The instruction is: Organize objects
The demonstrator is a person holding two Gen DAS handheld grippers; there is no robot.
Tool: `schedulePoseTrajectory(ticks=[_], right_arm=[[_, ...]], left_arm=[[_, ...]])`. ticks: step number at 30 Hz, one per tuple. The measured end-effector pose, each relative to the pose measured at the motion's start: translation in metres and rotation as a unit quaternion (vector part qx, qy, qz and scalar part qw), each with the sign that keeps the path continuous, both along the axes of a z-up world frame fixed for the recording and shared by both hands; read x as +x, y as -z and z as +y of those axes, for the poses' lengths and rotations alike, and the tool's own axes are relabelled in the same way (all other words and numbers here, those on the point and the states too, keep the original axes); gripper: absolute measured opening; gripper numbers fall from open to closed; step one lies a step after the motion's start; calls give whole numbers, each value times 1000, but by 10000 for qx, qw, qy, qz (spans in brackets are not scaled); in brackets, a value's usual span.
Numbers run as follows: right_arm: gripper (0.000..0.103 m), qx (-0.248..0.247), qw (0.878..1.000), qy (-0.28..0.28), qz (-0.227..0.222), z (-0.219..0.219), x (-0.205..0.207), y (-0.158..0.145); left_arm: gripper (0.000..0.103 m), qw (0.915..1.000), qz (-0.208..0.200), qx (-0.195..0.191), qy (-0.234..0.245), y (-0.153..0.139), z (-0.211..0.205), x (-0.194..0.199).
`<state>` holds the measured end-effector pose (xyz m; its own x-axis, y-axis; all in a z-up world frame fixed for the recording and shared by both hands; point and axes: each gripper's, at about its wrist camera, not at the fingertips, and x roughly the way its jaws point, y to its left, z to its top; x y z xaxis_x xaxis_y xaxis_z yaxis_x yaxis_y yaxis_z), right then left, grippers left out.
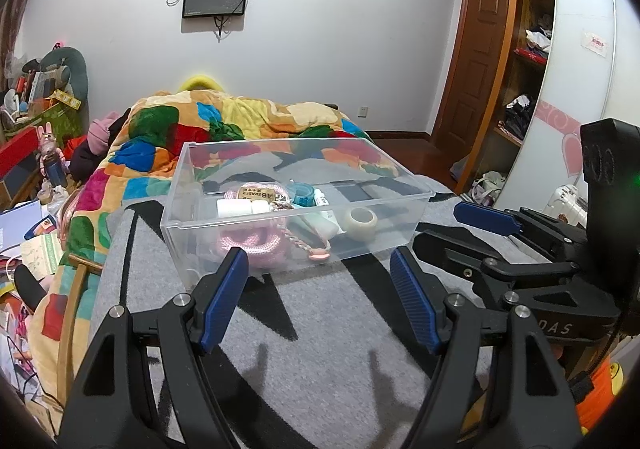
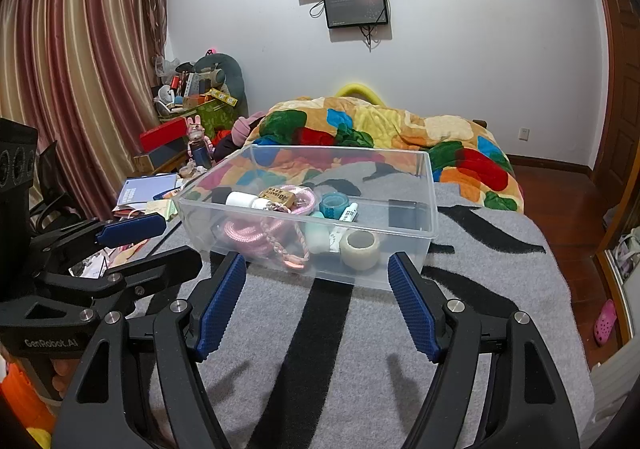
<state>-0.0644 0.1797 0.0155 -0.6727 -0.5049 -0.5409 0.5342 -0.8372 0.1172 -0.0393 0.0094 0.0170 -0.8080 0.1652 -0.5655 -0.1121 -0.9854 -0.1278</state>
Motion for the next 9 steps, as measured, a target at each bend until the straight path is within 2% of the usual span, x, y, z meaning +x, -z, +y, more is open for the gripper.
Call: schedulePoseTrajectory(ticks=[7, 9], right_arm=[[71, 0, 10000, 1, -15, -1, 1, 1], [71, 0, 10000, 3, -27, -3, 2, 2]], left_arm=[[74, 10000, 4, -9, -28, 0, 0, 1], [80, 10000, -26, 11, -38, 1, -1, 1]])
